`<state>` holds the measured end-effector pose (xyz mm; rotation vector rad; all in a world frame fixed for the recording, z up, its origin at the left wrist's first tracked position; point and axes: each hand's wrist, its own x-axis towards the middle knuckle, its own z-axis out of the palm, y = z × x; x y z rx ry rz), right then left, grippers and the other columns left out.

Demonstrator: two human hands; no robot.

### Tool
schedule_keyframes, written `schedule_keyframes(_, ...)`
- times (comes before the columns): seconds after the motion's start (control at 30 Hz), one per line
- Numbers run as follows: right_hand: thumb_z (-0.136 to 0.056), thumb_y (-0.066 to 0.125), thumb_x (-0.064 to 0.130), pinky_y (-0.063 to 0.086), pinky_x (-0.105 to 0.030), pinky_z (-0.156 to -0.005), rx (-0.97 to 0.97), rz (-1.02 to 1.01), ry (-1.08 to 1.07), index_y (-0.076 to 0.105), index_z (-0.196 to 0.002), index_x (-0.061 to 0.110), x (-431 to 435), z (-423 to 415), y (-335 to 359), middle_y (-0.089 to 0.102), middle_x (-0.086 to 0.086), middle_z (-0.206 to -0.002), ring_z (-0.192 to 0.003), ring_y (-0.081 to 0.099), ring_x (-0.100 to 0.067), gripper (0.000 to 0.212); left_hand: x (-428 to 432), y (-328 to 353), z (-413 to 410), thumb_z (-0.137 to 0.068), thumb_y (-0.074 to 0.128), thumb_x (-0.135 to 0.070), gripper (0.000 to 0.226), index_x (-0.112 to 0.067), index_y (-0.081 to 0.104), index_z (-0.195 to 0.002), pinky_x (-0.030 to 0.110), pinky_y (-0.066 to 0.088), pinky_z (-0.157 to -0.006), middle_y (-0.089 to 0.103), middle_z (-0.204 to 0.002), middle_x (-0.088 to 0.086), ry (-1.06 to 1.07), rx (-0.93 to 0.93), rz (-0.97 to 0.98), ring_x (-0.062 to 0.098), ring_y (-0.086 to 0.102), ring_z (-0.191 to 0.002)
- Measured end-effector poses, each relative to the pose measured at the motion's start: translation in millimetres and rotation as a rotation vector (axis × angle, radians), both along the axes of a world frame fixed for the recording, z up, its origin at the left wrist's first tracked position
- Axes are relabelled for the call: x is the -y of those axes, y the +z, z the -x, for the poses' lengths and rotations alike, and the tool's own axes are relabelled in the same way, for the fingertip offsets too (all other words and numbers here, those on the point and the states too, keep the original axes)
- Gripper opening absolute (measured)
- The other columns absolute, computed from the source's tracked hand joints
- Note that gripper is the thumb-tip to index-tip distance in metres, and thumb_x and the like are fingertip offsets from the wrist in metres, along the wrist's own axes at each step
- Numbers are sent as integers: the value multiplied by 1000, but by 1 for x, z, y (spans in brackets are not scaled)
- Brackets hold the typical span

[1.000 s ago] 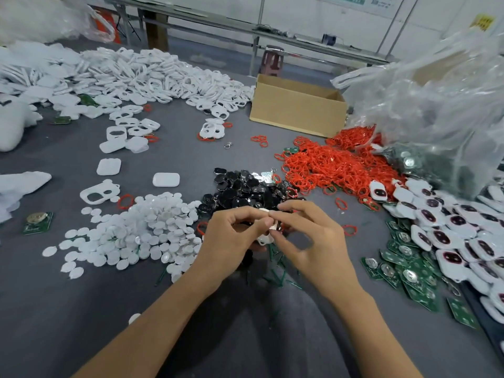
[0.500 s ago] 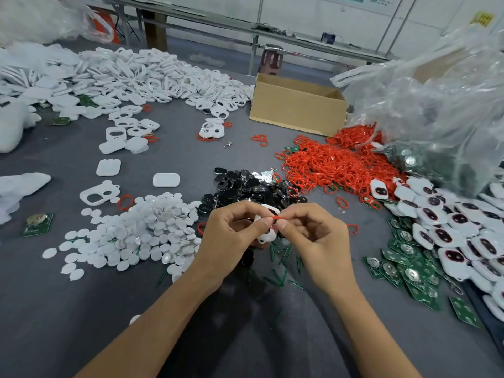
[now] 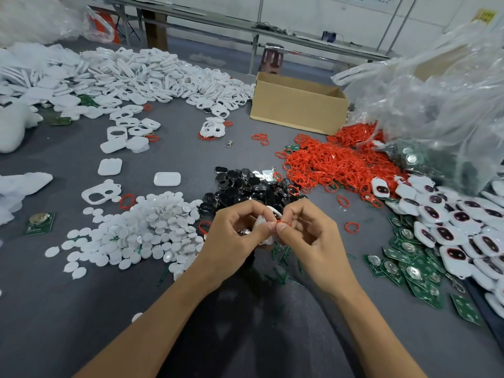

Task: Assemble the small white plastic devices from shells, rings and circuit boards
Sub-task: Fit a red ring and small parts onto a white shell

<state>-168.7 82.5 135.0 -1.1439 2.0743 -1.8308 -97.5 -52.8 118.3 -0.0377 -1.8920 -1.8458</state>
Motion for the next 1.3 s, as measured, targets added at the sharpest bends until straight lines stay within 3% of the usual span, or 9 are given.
schedule_keyframes(0.1, -81, 60, 10, 29, -45, -50, 78, 36, 63, 52, -78, 3, 0, 0, 4, 45, -13, -54, -53, 33, -33, 12, 1, 2, -2, -89, 63, 3, 12, -7, 63, -83, 10, 46, -61, 63, -67, -12, -78, -23, -44, 0, 59, -63)
schedule_keyframes(0.2, -83, 58, 6, 31, -34, -51, 76, 24, 137, 50, -78, 5, -3, 2, 8, 46, 11, -51, -51, 32, -10, 10, 0, 2, -3, -88, 65, -6, 8, -12, 63, -83, 11, 45, -63, 63, -69, -14, -99, -17, -51, 0, 59, -65)
schedule_keyframes(0.27, -84, 57, 4, 32, -27, -51, 91, 19, 179, 49, -79, 5, -5, 4, 9, 48, 7, -54, -52, 35, -12, 9, 0, 1, -3, -87, 65, -10, 7, -16, 64, -83, 14, 46, -65, 63, -71, -12, -101, -3, -47, 3, 58, -68)
schedule_keyframes(0.37, -85, 56, -6, 34, -36, -56, 151, 40, 202, 50, -79, 3, -6, 4, 8, 45, -12, -59, -56, 39, -28, 13, 1, 0, -2, -90, 64, -6, 12, -17, 66, -85, 18, 49, -68, 65, -73, -8, -104, 5, -34, 8, 61, -70)
schedule_keyframes(0.47, -85, 59, -12, 48, -27, -59, 165, 87, 162, 54, -81, 4, -4, 4, 5, 56, -8, -66, -60, 56, -20, 18, 0, 0, 0, -90, 65, -6, 12, -17, 67, -84, 21, 52, -67, 66, -73, -4, -55, 18, -49, 11, 64, -69)
schedule_keyframes(0.6, -79, 67, -10, 49, -21, -65, 200, 180, 34, 57, -94, 8, 0, 6, 0, 61, 2, -78, -70, 56, -13, 25, 0, 0, 1, -87, 67, -10, 10, -16, 68, -79, 32, 60, -67, 64, -76, 6, 10, 60, -183, 18, 62, -73)
schedule_keyframes(0.83, -79, 67, -5, 52, -22, -74, 17, 175, -127, 64, -90, 17, -1, 5, -1, 72, 1, -84, -80, 68, -15, 25, -2, -6, 3, -85, 74, -14, 3, -14, 74, -87, 21, 46, -63, 66, -72, 4, 1, 120, 82, 10, 56, -64)
schedule_keyframes(1.07, -79, 68, -6, 50, -20, -80, -684, -50, -299, 70, -105, 11, 0, 1, -8, 69, 3, -91, -84, 65, -12, 32, 1, -5, 3, -73, 80, -39, 14, -27, 73, -78, 18, 47, -62, 72, -76, -2, 98, 121, 22, 4, 59, -63)
schedule_keyframes(1.3, -81, 73, 11, 46, -15, -78, -474, 24, -432, 70, -97, 15, 1, -2, -3, 67, 6, -87, -79, 62, -6, 17, 0, 0, 2, -73, 75, -21, 16, -7, 73, -80, 29, 60, -64, 67, -72, 5, 68, 97, -216, 9, 63, -65)
